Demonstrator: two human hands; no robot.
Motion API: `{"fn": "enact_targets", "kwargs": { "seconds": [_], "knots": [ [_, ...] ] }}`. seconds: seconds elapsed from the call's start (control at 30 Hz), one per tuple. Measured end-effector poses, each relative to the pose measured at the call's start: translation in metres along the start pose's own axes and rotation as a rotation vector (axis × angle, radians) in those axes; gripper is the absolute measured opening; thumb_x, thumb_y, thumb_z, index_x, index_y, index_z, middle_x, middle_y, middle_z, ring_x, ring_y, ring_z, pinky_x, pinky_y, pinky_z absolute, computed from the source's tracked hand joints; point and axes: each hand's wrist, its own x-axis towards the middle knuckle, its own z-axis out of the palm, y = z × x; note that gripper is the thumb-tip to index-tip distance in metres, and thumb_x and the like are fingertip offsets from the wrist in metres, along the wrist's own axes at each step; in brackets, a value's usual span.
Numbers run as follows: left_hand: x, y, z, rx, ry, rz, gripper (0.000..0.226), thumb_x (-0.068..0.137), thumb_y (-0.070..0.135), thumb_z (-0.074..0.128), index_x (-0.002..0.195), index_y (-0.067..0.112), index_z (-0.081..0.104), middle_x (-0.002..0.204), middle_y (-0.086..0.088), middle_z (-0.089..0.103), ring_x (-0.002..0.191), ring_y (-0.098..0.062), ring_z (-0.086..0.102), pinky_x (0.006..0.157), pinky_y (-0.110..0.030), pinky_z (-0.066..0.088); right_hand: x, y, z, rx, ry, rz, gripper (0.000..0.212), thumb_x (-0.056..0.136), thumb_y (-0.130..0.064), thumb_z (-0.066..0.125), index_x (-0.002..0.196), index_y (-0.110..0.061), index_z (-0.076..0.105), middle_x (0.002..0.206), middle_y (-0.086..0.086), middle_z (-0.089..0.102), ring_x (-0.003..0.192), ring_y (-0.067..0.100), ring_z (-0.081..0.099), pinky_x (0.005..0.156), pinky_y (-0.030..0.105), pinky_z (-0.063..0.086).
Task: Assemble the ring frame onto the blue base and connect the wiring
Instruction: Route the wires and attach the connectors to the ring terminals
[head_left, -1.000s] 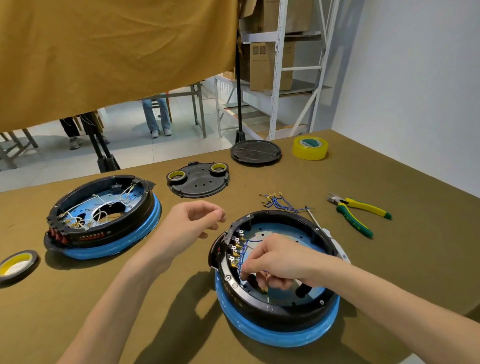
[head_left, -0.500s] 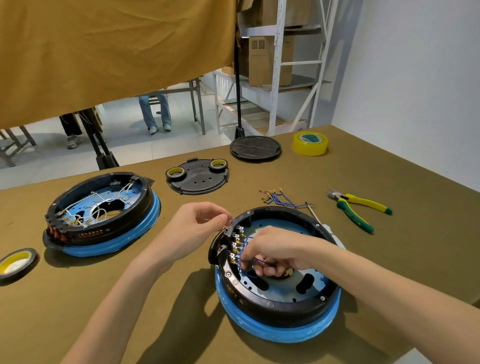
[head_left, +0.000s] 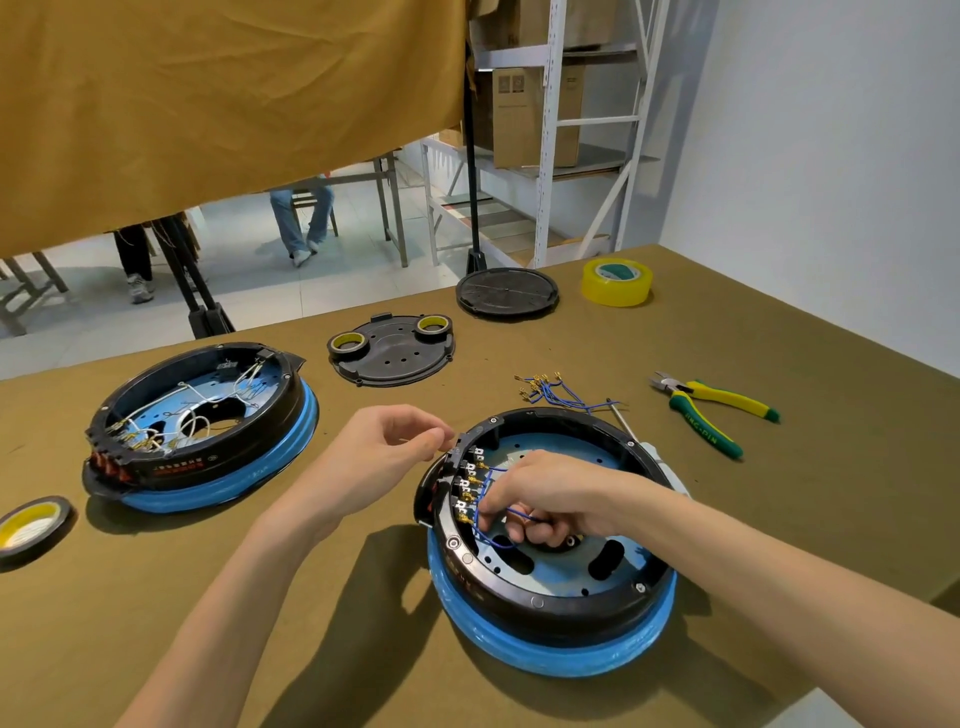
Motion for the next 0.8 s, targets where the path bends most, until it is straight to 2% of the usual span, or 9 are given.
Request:
{"fn": "enact_targets", "kwargs": {
  "seconds": [0.17,0.37,0.47,0.57,0.67,0.73,0.8],
  "knots": [
    [0.0,0.001,0.001,0.03,0.022,0.02,0.015,0.102,0.027,0.06,0.104,0.032,0.074,0.1,0.014,0.076,0.095,0.009,0.066,0.085,-0.015,0.047,0.002,0.001,-0.001,0.03,-0.026,0.012,0.02,0.099,-0.023,0.058,0.088,-0.013,0.071,0.06,0.0,0.055,0.044,0.01,0.038,0.038,0.018,0.022],
    [-0.001,0.001,0.001,0.036,0.006,0.009,0.015,0.102,0.028,0.06,0.103,0.033,0.074,0.098,0.017,0.076,0.092,0.011,0.065,0.084,-0.017,0.048,-0.002,-0.001,-0.001,0.03,-0.031,-0.006,0.018,0.099,-0.024,0.059,0.093,-0.013,0.071,0.061,0.001,0.054,0.044,0.01,0.037,0.038,0.018,0.021],
    [-0.002,0.001,0.002,0.052,0.002,0.013,0.015,0.101,0.032,0.06,0.102,0.034,0.075,0.095,0.02,0.075,0.09,0.009,0.065,0.081,-0.019,0.048,-0.014,0.001,-0.005,0.079,-0.038,-0.109,0.02,0.1,-0.025,0.061,0.096,-0.01,0.073,0.061,0.003,0.056,0.044,0.011,0.04,0.038,0.019,0.024],
    [-0.005,0.006,0.005,0.034,-0.019,0.016,0.016,0.1,0.039,0.061,0.101,0.034,0.076,0.093,0.018,0.076,0.09,0.004,0.068,0.081,-0.021,0.049,-0.027,0.008,-0.011,0.19,0.034,-0.207,0.024,0.1,-0.023,0.061,0.098,-0.003,0.074,0.062,0.006,0.057,0.043,0.012,0.045,0.038,0.02,0.029],
    [-0.01,0.012,0.017,-0.006,-0.067,0.038,0.017,0.098,0.041,0.063,0.101,0.033,0.078,0.094,0.015,0.077,0.089,0.001,0.07,0.08,-0.021,0.054,-0.038,0.015,-0.011,0.251,0.091,-0.338,0.025,0.102,-0.029,0.062,0.099,-0.01,0.077,0.065,0.006,0.059,0.046,0.014,0.051,0.04,0.021,0.037],
    [-0.013,0.018,0.029,-0.108,-0.061,0.08,0.015,0.098,0.034,0.067,0.099,0.028,0.08,0.09,0.009,0.079,0.08,0.002,0.07,0.068,-0.014,0.051,-0.042,0.017,-0.009,0.276,0.116,-0.428,0.024,0.102,-0.033,0.061,0.101,-0.016,0.079,0.068,0.005,0.06,0.051,0.015,0.054,0.044,0.022,0.042],
    [-0.015,0.022,0.041,-0.284,0.017,0.094,0.01,0.094,0.025,0.073,0.097,0.021,0.081,0.087,0.002,0.08,0.078,-0.002,0.073,0.064,-0.01,0.05,-0.041,0.018,-0.005,0.321,0.15,-0.501,0.024,0.103,-0.032,0.06,0.106,-0.017,0.079,0.069,0.006,0.061,0.054,0.015,0.057,0.047,0.023,0.045]
  ]
}}
